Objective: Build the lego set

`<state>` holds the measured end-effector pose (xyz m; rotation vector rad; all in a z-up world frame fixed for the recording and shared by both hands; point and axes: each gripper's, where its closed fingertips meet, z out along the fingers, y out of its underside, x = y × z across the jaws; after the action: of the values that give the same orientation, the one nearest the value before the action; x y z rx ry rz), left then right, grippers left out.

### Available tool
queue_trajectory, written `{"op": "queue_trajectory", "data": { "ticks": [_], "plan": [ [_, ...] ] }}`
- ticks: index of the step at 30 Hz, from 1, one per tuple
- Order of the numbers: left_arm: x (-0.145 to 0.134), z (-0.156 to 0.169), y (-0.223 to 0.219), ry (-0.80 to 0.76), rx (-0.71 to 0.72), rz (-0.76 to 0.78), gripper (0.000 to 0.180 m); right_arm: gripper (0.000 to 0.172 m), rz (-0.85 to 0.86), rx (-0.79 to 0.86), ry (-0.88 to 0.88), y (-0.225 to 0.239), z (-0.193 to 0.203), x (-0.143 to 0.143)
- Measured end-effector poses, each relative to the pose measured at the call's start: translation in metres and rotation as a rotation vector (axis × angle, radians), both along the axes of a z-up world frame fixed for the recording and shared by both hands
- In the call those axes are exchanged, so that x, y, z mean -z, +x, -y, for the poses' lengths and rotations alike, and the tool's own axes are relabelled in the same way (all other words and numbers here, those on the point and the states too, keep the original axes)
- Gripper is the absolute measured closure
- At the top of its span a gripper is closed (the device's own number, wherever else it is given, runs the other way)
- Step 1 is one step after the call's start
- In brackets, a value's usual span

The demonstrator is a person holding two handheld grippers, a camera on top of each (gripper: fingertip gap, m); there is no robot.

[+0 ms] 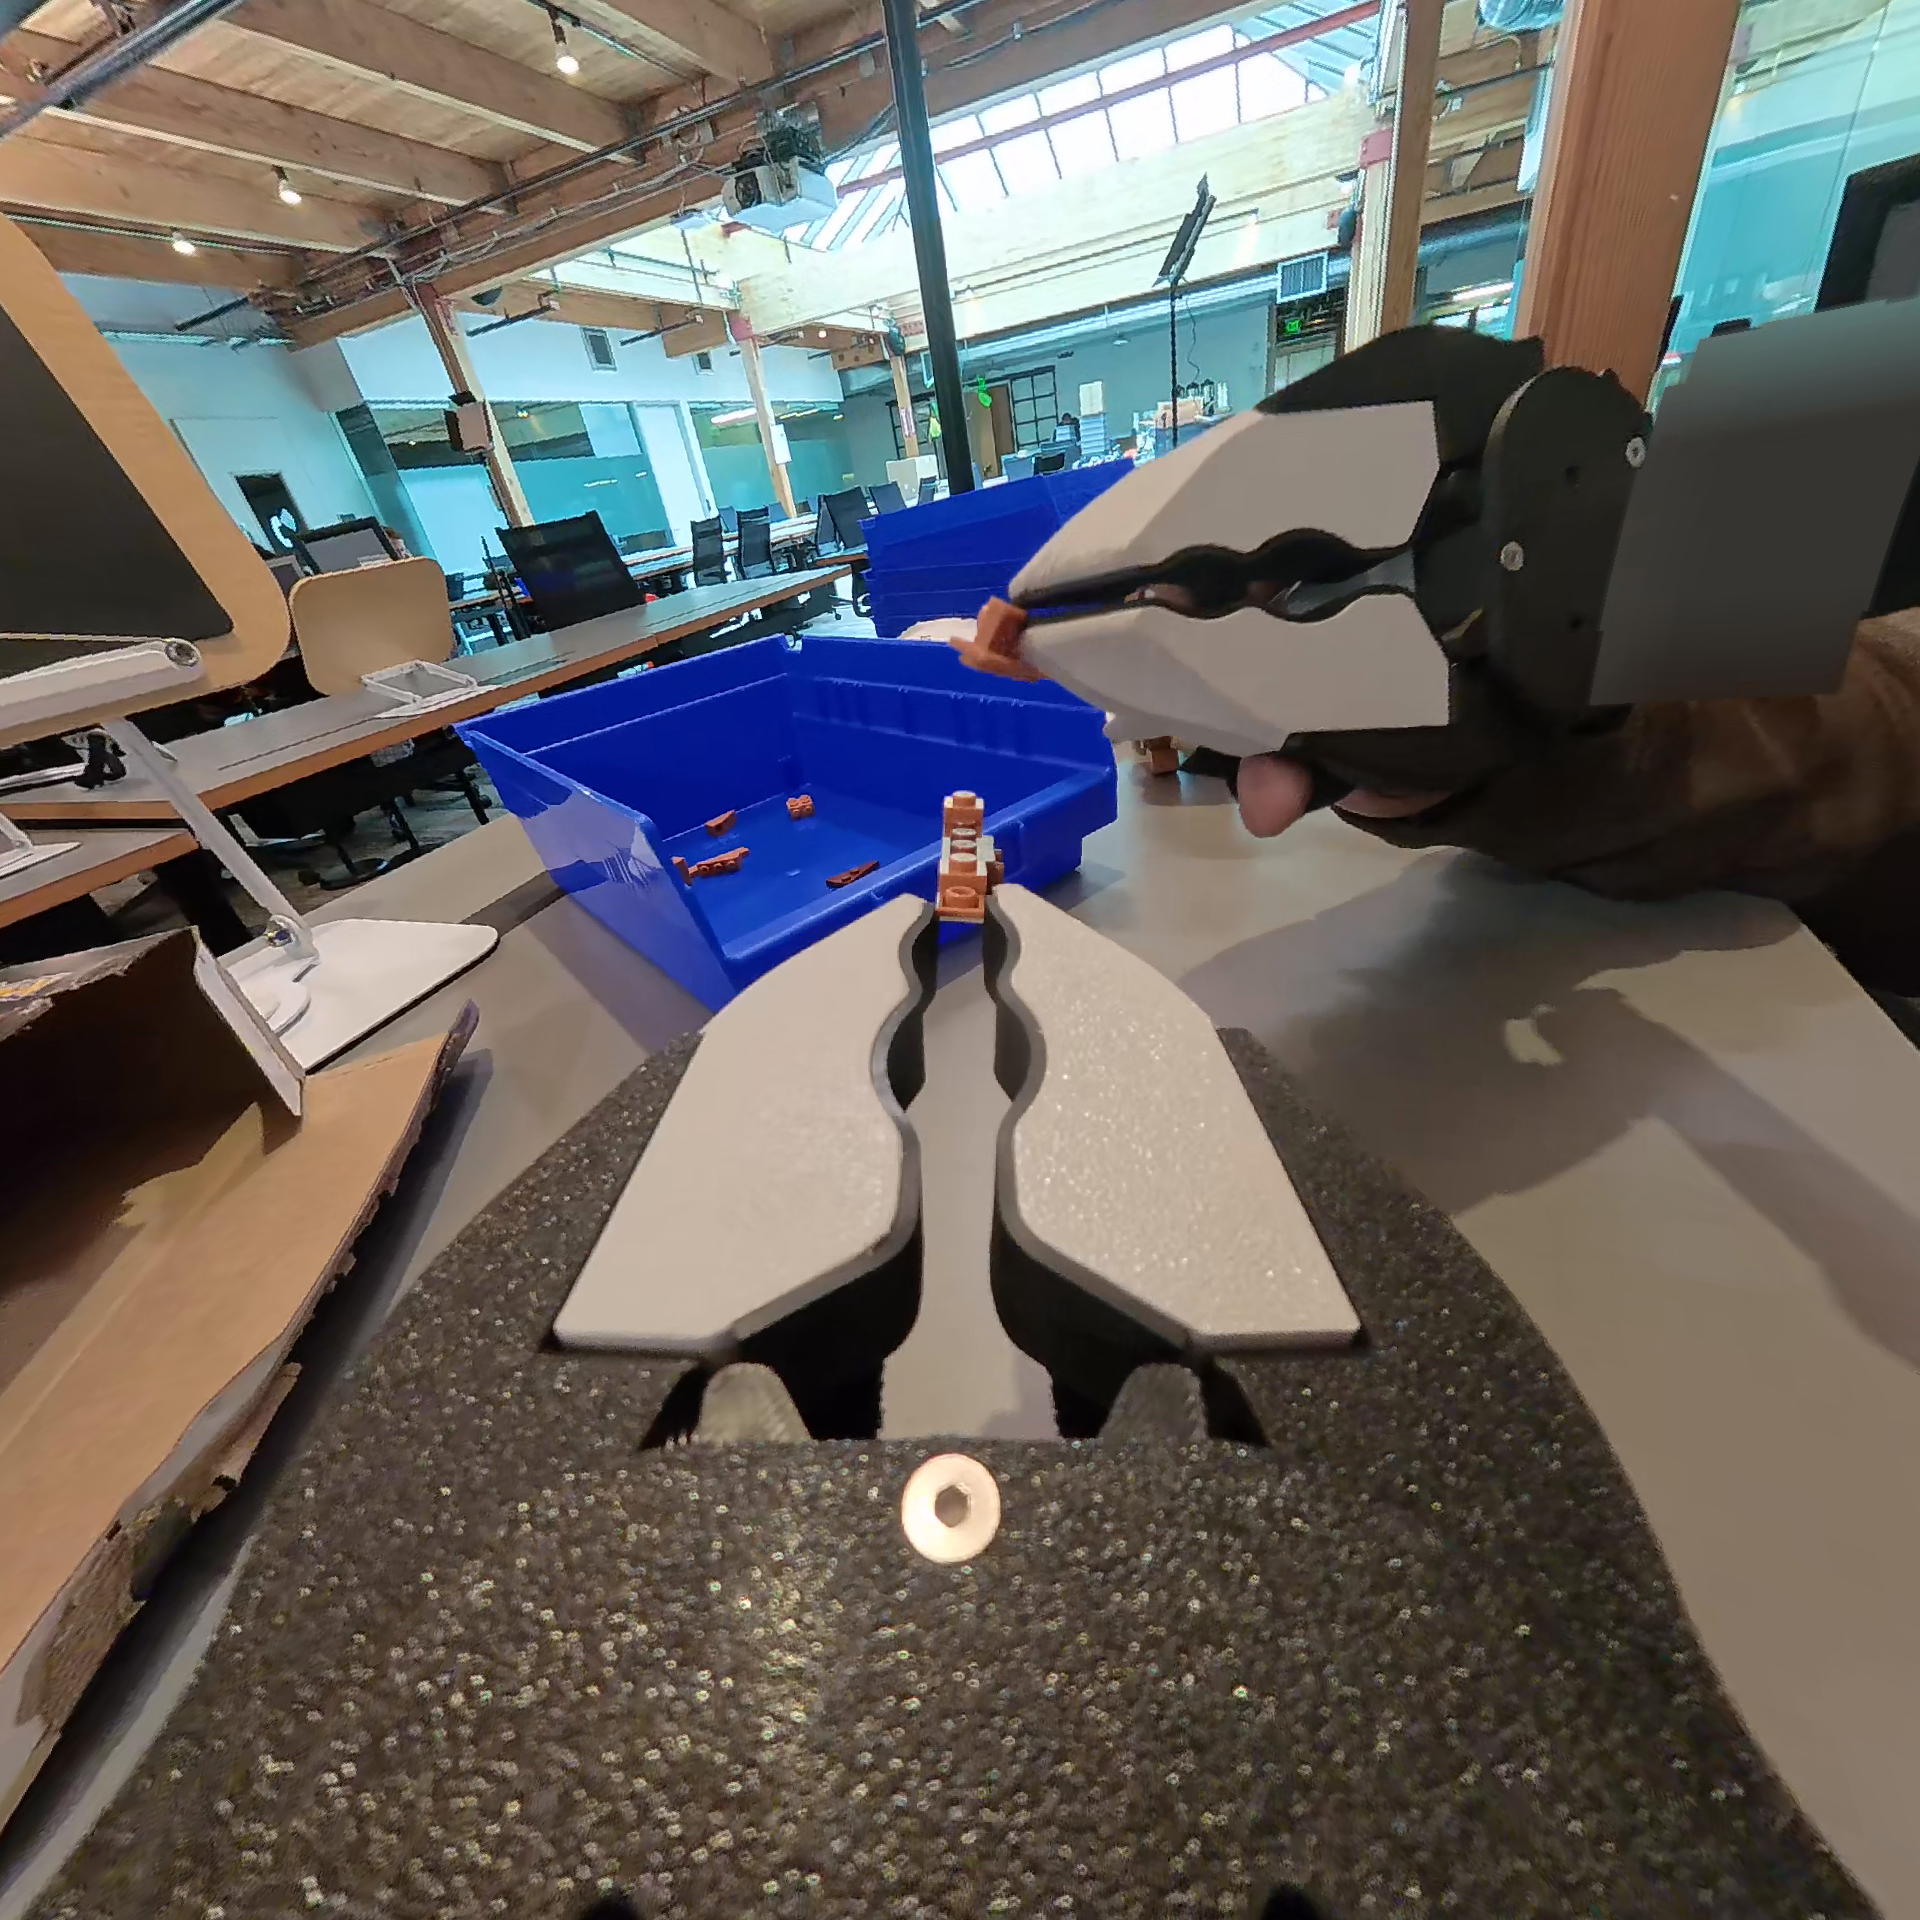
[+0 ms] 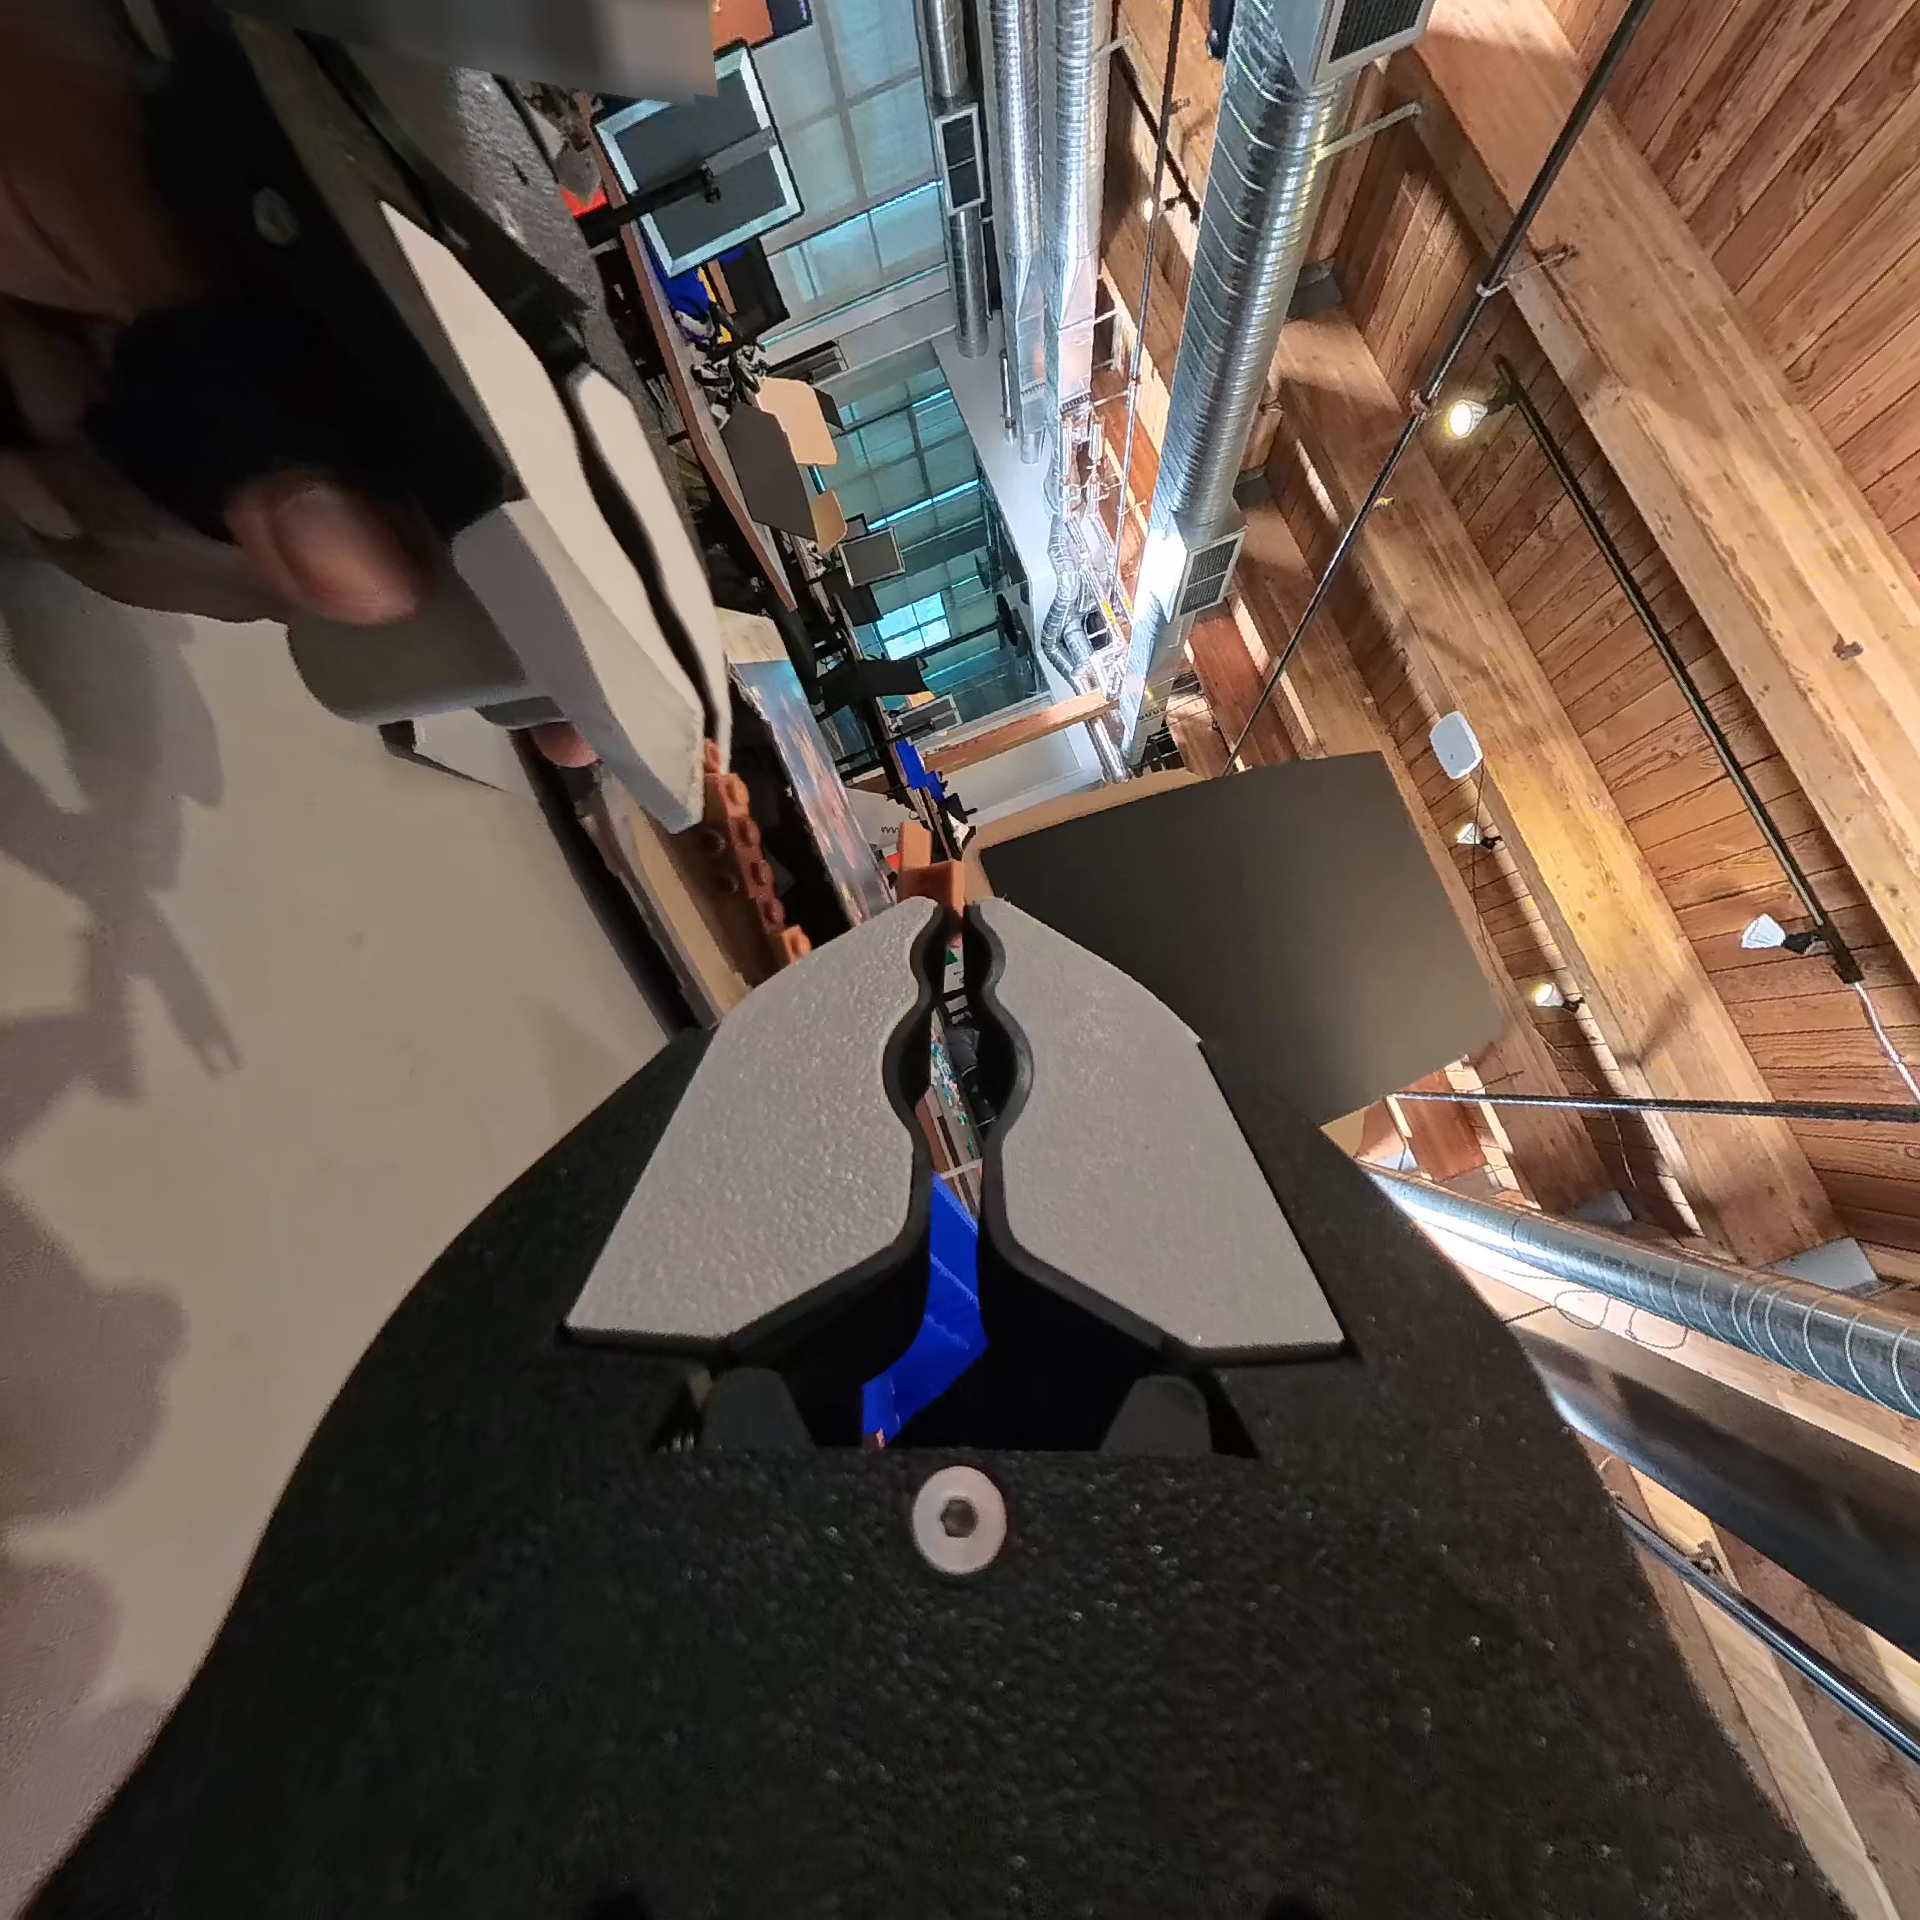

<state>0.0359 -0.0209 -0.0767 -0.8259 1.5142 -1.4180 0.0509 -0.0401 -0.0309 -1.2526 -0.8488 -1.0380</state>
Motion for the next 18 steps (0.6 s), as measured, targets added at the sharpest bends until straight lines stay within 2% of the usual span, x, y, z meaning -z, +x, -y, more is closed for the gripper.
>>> {"op": "queue_trajectory", "data": {
  "ticks": [11, 18],
  "plan": [
    [-0.003, -0.001, -0.001, -0.021, 0.007, 0.005, 0.173, 0.170, -0.012, 0.006, -0.005, 0.004, -0.001, 0.002],
    [0.000, 0.009, -0.002, -0.115, 0.097, -0.041, 0.173, 0.170, 0.006, 0.017, -0.008, 0.008, 0.000, 0.001]
  ]
}}
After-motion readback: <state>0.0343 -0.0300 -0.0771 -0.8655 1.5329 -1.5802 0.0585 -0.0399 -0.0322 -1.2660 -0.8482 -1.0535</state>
